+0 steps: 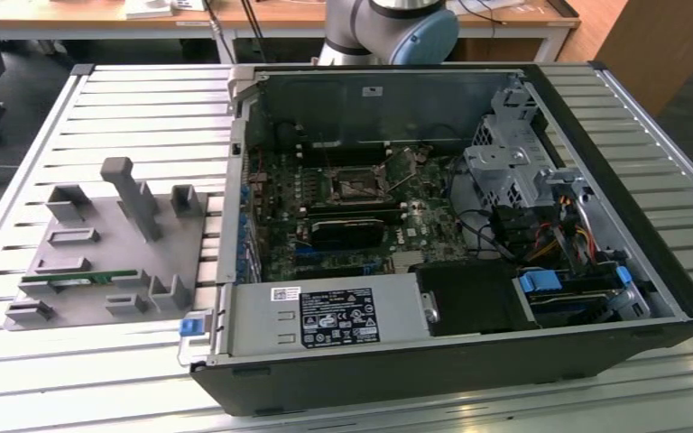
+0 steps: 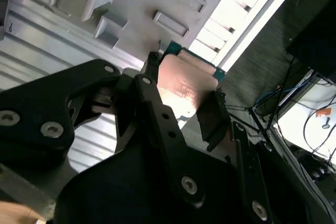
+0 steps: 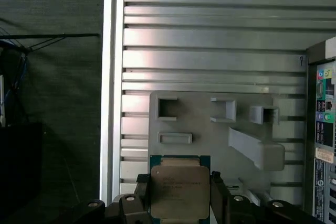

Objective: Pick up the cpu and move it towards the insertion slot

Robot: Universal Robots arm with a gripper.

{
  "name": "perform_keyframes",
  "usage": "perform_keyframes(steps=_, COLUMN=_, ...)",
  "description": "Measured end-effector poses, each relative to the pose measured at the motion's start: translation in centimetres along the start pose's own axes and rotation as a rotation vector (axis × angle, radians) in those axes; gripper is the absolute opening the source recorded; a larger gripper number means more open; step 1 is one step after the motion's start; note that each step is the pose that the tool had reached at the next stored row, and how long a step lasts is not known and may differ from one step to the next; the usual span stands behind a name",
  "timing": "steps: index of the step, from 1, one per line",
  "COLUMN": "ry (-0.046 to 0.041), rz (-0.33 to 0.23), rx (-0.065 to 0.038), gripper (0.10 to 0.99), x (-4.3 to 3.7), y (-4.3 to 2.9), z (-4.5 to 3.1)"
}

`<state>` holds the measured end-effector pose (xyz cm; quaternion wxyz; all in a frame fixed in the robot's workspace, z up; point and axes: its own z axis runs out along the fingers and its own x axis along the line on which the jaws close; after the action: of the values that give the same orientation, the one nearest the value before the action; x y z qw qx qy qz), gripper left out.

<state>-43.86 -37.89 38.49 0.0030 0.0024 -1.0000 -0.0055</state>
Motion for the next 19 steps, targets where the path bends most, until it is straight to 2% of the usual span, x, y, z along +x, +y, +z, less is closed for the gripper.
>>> perform_keyframes(steps=8, ry=0.0001, rz=0.000, rx=0.000, gripper=0.541, x=0.01, y=0.11, z=-1.70)
perform_keyframes(steps=13, ry=-0.0001, rz=0.000, rx=0.000, gripper=0.541, x=-0.51, y=0.12, z=-1.78)
perform_keyframes(steps=19, ry=-0.0001, rz=0.000, rx=0.000, gripper=0.541, x=-1.86, y=0.11, z=-1.79)
